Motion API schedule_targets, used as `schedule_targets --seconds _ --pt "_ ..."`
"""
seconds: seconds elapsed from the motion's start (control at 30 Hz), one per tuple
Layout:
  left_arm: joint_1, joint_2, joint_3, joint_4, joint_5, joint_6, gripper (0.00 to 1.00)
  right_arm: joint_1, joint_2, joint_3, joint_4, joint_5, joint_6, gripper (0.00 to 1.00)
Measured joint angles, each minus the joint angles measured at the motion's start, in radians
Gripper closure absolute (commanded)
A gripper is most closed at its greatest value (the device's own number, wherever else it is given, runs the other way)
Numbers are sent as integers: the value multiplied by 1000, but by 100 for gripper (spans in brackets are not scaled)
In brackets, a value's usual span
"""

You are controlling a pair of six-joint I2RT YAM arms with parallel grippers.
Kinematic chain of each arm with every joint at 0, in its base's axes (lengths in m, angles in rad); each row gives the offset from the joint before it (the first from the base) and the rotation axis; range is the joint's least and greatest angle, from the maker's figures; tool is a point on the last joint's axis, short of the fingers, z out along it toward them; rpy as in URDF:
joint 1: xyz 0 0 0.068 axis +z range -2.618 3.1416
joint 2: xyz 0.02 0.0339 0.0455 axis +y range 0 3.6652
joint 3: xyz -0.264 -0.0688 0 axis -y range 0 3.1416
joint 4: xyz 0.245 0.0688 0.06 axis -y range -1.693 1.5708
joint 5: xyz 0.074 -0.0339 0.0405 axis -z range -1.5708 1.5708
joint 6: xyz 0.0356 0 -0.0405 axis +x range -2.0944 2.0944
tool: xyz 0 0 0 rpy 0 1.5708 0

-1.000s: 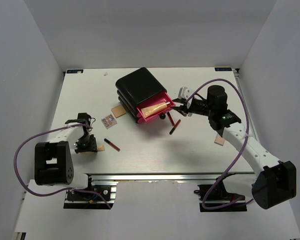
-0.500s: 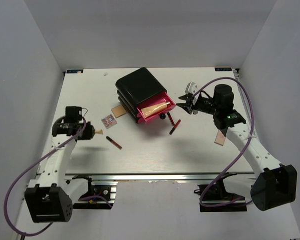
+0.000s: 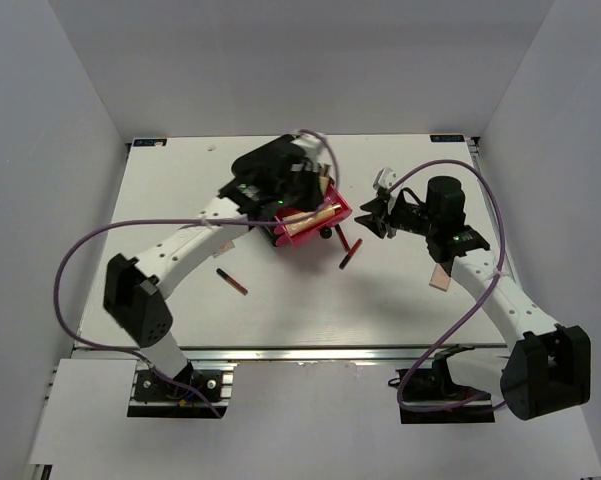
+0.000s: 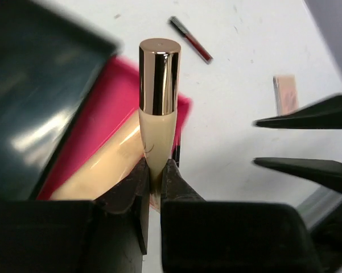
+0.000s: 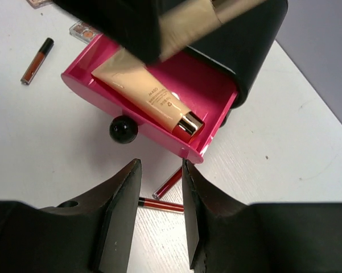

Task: Organize the makeup

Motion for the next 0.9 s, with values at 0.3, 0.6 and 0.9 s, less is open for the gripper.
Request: schedule_targets --seconds 0.3,0.6,0.9 --pt "-104 228 211 -43 -219 439 100 -11 -60 -58 -4 21 3 58" --pt "-134 251 205 -115 -371 596 59 -13 -68 -76 -2 27 10 56" --pt "-141 250 199 -130 -429 611 27 -13 -61 -80 -2 25 8 54"
